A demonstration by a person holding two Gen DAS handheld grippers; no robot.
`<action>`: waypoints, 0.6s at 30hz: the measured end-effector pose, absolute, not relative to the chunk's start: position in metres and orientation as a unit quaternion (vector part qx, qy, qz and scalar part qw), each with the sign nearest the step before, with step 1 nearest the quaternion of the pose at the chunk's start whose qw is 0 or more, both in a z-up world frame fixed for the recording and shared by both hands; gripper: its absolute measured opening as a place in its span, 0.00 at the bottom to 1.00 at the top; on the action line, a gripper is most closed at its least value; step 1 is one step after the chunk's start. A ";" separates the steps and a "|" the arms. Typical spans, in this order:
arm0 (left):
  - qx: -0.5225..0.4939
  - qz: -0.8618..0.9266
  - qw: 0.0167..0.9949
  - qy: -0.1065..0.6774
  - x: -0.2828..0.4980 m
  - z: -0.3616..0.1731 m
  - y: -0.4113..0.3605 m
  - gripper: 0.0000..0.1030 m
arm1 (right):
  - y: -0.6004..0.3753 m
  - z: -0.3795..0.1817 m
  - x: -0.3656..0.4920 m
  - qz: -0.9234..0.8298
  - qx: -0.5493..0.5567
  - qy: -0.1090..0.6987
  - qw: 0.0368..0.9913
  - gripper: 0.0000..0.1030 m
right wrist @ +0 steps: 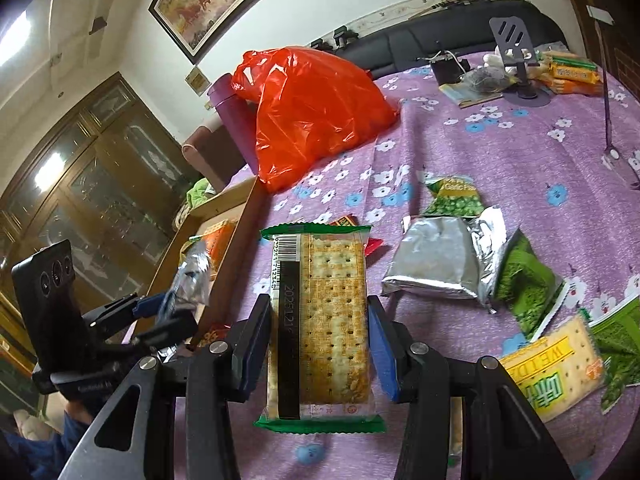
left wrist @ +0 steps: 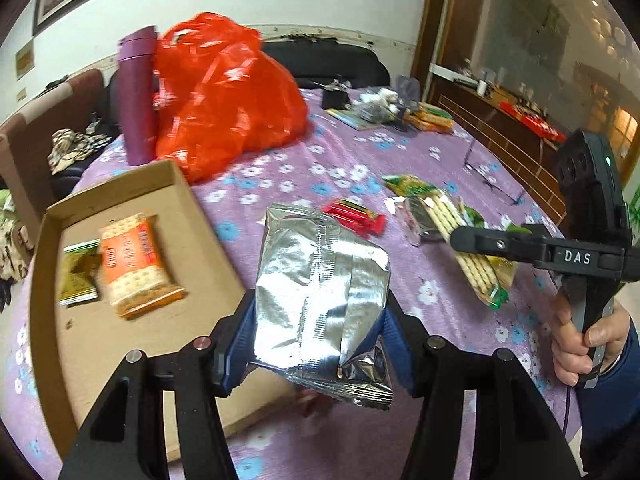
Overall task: Organize snacks
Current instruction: 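Carry both items into the cardboard tray and open both tools to release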
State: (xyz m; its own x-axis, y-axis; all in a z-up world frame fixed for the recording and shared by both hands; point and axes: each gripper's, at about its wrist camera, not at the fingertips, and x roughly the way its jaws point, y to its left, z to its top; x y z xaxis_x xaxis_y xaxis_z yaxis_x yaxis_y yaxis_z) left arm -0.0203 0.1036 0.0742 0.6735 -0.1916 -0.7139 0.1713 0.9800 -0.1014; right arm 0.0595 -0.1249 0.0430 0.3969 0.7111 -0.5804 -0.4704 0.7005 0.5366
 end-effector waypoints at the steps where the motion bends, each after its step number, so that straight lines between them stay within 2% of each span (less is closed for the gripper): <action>1: -0.019 -0.093 0.916 0.389 -0.022 0.076 0.112 0.56 | -0.123 0.044 0.059 0.361 0.146 0.418 0.821 0.49; 18: -0.081 -0.010 0.924 0.374 -0.046 0.074 0.214 0.57 | -0.023 0.077 0.036 0.437 0.124 0.423 0.784 0.50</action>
